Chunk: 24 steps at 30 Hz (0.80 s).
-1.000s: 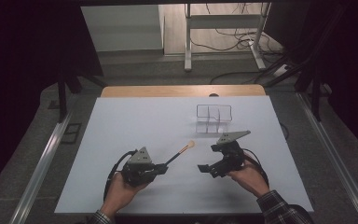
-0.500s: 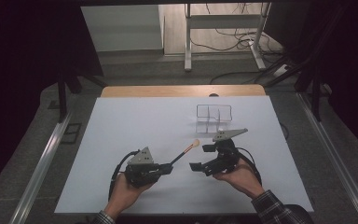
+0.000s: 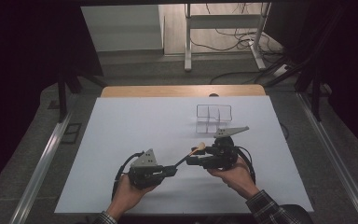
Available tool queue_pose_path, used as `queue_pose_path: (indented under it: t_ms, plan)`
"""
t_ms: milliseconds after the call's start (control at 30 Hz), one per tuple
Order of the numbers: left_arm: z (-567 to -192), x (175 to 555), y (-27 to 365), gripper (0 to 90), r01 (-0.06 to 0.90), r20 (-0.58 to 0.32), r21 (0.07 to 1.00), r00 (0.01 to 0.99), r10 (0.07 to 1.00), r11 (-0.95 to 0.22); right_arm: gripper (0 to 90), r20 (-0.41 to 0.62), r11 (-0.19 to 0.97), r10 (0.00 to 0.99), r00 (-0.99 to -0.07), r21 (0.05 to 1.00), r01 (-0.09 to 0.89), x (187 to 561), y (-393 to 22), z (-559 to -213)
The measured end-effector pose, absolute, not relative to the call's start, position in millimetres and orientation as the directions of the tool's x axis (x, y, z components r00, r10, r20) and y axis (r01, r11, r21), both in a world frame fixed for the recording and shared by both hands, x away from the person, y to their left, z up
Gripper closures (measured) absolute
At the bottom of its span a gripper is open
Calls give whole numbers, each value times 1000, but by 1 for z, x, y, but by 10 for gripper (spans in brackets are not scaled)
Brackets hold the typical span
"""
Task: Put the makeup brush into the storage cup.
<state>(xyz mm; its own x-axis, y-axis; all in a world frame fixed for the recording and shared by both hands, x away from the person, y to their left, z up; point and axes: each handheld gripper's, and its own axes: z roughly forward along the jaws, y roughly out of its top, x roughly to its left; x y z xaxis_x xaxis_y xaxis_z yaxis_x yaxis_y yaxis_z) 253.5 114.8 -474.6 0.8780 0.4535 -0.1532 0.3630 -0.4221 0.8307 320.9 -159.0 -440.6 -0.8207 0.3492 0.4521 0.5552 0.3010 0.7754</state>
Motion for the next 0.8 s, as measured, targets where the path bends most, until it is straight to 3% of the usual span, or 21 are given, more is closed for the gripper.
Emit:
queue_pose_path:
  t_ms: [233, 367, 600, 667, 733, 800]
  plan:
    - [-477, 253, 111, 841, 349, -135, 818, 890, 436, -457, 674, 506, 299, 312, -804, 751, 589, 324, -160, -444]
    - [-479, 254, 110, 839, 359, -131, 804, 885, 447, -474, 823, 588, 285, 240, -772, 717, 636, 327, -162, -448]
    - [-483, 255, 106, 832, 347, -106, 766, 899, 425, -541, 845, 602, 314, 227, -766, 699, 642, 326, -158, -448]
    - [-483, 253, 103, 750, 341, -98, 769, 899, 427, -541, 846, 593, 314, 231, -772, 705, 636, 326, -158, -448]
    - [-483, 252, 102, 592, 340, -81, 768, 893, 444, -543, 845, 593, 318, 236, -770, 702, 638, 326, -158, -447]
    - [-483, 253, 102, 500, 342, -65, 757, 888, 456, -557, 846, 584, 320, 246, -773, 704, 634, 326, -159, -447]
